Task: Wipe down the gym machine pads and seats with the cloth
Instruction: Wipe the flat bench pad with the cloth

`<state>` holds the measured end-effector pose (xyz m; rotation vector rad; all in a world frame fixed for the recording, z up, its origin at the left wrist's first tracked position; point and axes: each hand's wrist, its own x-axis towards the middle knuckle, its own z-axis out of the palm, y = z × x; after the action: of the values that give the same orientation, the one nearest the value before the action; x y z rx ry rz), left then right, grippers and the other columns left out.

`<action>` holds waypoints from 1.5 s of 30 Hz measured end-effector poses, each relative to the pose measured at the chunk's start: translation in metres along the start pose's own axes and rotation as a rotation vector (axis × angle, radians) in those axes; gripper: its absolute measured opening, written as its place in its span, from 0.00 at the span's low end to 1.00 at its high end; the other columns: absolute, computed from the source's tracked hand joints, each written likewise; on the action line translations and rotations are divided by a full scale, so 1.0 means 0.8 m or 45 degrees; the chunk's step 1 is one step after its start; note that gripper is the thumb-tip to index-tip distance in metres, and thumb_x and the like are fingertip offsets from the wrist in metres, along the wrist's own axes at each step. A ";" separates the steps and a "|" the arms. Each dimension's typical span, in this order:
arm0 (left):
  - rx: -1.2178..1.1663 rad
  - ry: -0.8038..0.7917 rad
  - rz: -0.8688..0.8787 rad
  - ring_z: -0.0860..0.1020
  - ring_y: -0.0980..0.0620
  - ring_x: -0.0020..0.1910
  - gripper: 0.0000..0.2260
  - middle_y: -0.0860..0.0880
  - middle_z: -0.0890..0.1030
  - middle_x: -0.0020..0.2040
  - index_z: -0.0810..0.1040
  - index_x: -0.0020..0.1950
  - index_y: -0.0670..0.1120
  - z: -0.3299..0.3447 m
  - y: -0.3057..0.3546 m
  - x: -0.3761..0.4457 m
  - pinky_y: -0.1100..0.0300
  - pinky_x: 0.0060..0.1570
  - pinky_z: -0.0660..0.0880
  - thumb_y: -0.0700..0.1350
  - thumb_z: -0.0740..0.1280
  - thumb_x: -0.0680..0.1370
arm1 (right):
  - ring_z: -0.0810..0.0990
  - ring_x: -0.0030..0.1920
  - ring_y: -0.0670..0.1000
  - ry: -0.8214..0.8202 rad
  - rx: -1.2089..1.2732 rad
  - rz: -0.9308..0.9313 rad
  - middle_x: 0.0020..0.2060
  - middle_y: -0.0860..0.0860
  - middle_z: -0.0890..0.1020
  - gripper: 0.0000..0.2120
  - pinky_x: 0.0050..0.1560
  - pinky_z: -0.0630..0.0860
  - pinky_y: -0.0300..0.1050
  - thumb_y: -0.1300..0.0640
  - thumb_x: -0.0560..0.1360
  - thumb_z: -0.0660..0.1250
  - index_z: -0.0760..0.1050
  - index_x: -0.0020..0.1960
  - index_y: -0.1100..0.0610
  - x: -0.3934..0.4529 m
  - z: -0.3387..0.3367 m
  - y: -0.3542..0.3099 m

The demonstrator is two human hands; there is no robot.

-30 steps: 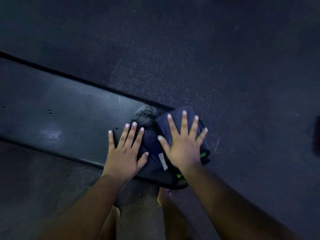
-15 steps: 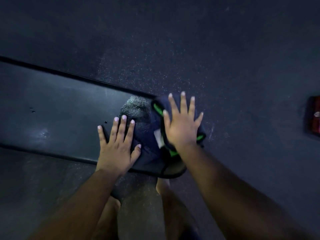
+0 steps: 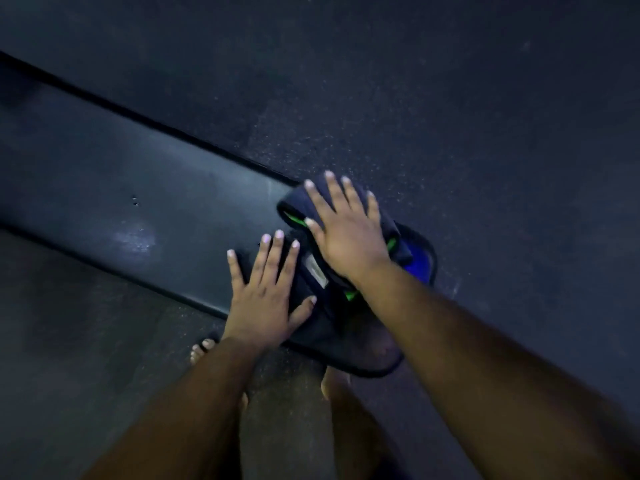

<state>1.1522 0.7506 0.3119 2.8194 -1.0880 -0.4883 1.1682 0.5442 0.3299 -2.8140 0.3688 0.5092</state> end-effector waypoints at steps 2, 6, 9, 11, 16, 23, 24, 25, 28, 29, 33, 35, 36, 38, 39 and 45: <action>-0.051 -0.033 -0.153 0.42 0.46 0.83 0.41 0.45 0.43 0.84 0.46 0.84 0.48 -0.001 -0.008 -0.007 0.28 0.74 0.38 0.70 0.52 0.79 | 0.49 0.83 0.56 -0.003 -0.055 -0.132 0.84 0.50 0.47 0.29 0.79 0.50 0.65 0.40 0.85 0.48 0.45 0.83 0.42 0.019 -0.005 -0.005; -0.096 -0.124 -0.294 0.37 0.46 0.82 0.41 0.46 0.39 0.84 0.42 0.84 0.49 -0.009 -0.015 -0.025 0.28 0.75 0.39 0.71 0.49 0.80 | 0.46 0.83 0.56 -0.055 -0.240 -0.188 0.84 0.50 0.47 0.30 0.77 0.57 0.66 0.40 0.84 0.47 0.45 0.83 0.43 -0.096 0.005 0.043; -0.094 -0.113 -0.303 0.42 0.45 0.83 0.39 0.45 0.43 0.84 0.46 0.84 0.48 -0.008 -0.002 -0.029 0.27 0.74 0.45 0.68 0.53 0.80 | 0.45 0.83 0.58 -0.113 -0.277 -0.171 0.84 0.52 0.46 0.31 0.76 0.55 0.70 0.39 0.84 0.47 0.43 0.84 0.44 -0.112 0.005 0.056; -0.122 -0.078 -0.390 0.43 0.44 0.83 0.42 0.44 0.44 0.84 0.46 0.84 0.47 -0.004 0.003 -0.028 0.27 0.75 0.45 0.69 0.55 0.79 | 0.44 0.83 0.60 -0.095 -0.287 -0.317 0.84 0.53 0.44 0.30 0.76 0.50 0.72 0.39 0.84 0.47 0.43 0.83 0.43 -0.047 0.001 0.020; -0.216 -0.008 -0.631 0.40 0.46 0.83 0.47 0.44 0.41 0.84 0.44 0.84 0.46 0.009 0.008 -0.043 0.30 0.76 0.39 0.74 0.53 0.76 | 0.42 0.83 0.57 -0.050 -0.331 -0.502 0.83 0.51 0.42 0.30 0.79 0.45 0.68 0.39 0.85 0.47 0.43 0.83 0.42 0.037 0.000 -0.039; -0.334 -0.013 -0.734 0.46 0.46 0.83 0.40 0.46 0.47 0.84 0.51 0.84 0.46 0.024 0.041 -0.091 0.27 0.74 0.46 0.69 0.53 0.79 | 0.47 0.83 0.59 -0.150 -0.415 -0.433 0.84 0.51 0.46 0.31 0.75 0.55 0.73 0.37 0.83 0.49 0.48 0.84 0.44 -0.141 0.018 0.071; -0.352 0.007 -0.754 0.45 0.47 0.83 0.40 0.46 0.46 0.84 0.50 0.84 0.47 0.030 0.045 -0.094 0.27 0.75 0.45 0.69 0.53 0.80 | 0.45 0.83 0.59 -0.138 -0.407 -0.470 0.84 0.52 0.44 0.31 0.75 0.50 0.74 0.37 0.83 0.48 0.45 0.84 0.43 -0.116 0.021 0.046; -0.358 0.035 -0.760 0.43 0.47 0.83 0.39 0.47 0.46 0.84 0.48 0.84 0.47 0.032 0.046 -0.094 0.28 0.75 0.44 0.69 0.52 0.80 | 0.42 0.83 0.59 -0.114 -0.386 -0.534 0.83 0.52 0.43 0.31 0.76 0.45 0.74 0.37 0.84 0.48 0.43 0.83 0.42 -0.084 0.022 0.012; -0.385 0.122 -0.784 0.41 0.48 0.83 0.39 0.47 0.43 0.84 0.45 0.84 0.46 0.039 0.049 -0.094 0.30 0.76 0.40 0.68 0.51 0.81 | 0.39 0.82 0.57 -0.067 -0.337 -0.614 0.83 0.51 0.41 0.31 0.77 0.37 0.71 0.37 0.84 0.46 0.41 0.83 0.42 -0.009 0.026 -0.071; -0.406 0.127 -0.800 0.40 0.49 0.83 0.39 0.47 0.42 0.84 0.45 0.84 0.46 0.040 0.052 -0.097 0.31 0.76 0.38 0.67 0.51 0.81 | 0.39 0.82 0.57 -0.042 -0.343 -0.584 0.83 0.51 0.42 0.30 0.77 0.38 0.69 0.37 0.84 0.46 0.42 0.83 0.42 -0.012 0.031 -0.073; -0.551 0.158 -0.871 0.38 0.49 0.82 0.37 0.47 0.40 0.84 0.43 0.84 0.46 0.039 0.075 -0.114 0.31 0.76 0.39 0.63 0.51 0.81 | 0.46 0.83 0.55 -0.040 -0.407 -0.671 0.84 0.49 0.47 0.30 0.77 0.53 0.68 0.38 0.84 0.50 0.47 0.83 0.42 -0.134 0.043 0.022; -0.609 0.137 -0.863 0.38 0.50 0.82 0.36 0.49 0.40 0.84 0.40 0.84 0.47 0.042 0.099 -0.127 0.29 0.76 0.41 0.61 0.48 0.81 | 0.48 0.83 0.55 -0.090 -0.431 -0.647 0.84 0.49 0.48 0.31 0.76 0.57 0.70 0.37 0.83 0.48 0.46 0.83 0.42 -0.198 0.043 0.069; -0.647 0.129 -0.872 0.37 0.51 0.82 0.35 0.50 0.39 0.84 0.39 0.84 0.48 0.045 0.112 -0.133 0.29 0.76 0.41 0.61 0.47 0.81 | 0.47 0.83 0.56 -0.103 -0.442 -0.625 0.84 0.50 0.47 0.31 0.76 0.56 0.71 0.36 0.83 0.47 0.45 0.83 0.42 -0.203 0.047 0.073; -0.760 0.122 -0.905 0.36 0.53 0.82 0.36 0.52 0.38 0.83 0.37 0.83 0.49 0.050 0.129 -0.137 0.31 0.76 0.39 0.62 0.45 0.79 | 0.42 0.83 0.57 -0.102 -0.439 -0.629 0.84 0.51 0.44 0.31 0.77 0.47 0.73 0.36 0.83 0.46 0.44 0.83 0.41 -0.169 0.053 0.036; -0.828 0.141 -0.937 0.35 0.55 0.81 0.36 0.53 0.37 0.83 0.36 0.83 0.49 0.052 0.135 -0.138 0.33 0.77 0.38 0.62 0.44 0.78 | 0.40 0.83 0.58 -0.080 -0.426 -0.665 0.83 0.52 0.43 0.31 0.77 0.42 0.73 0.36 0.84 0.47 0.43 0.83 0.42 -0.145 0.057 0.004; -1.107 0.255 -1.050 0.38 0.56 0.81 0.37 0.54 0.37 0.83 0.31 0.80 0.52 0.047 0.149 -0.144 0.40 0.79 0.38 0.62 0.45 0.77 | 0.40 0.83 0.56 -0.059 -0.423 -0.806 0.83 0.50 0.42 0.31 0.78 0.42 0.68 0.38 0.84 0.50 0.45 0.83 0.42 -0.120 0.061 -0.024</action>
<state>0.9833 0.7403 0.3289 2.2764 0.3417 -0.5230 1.0714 0.5957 0.3251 -2.9857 -0.6588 0.5165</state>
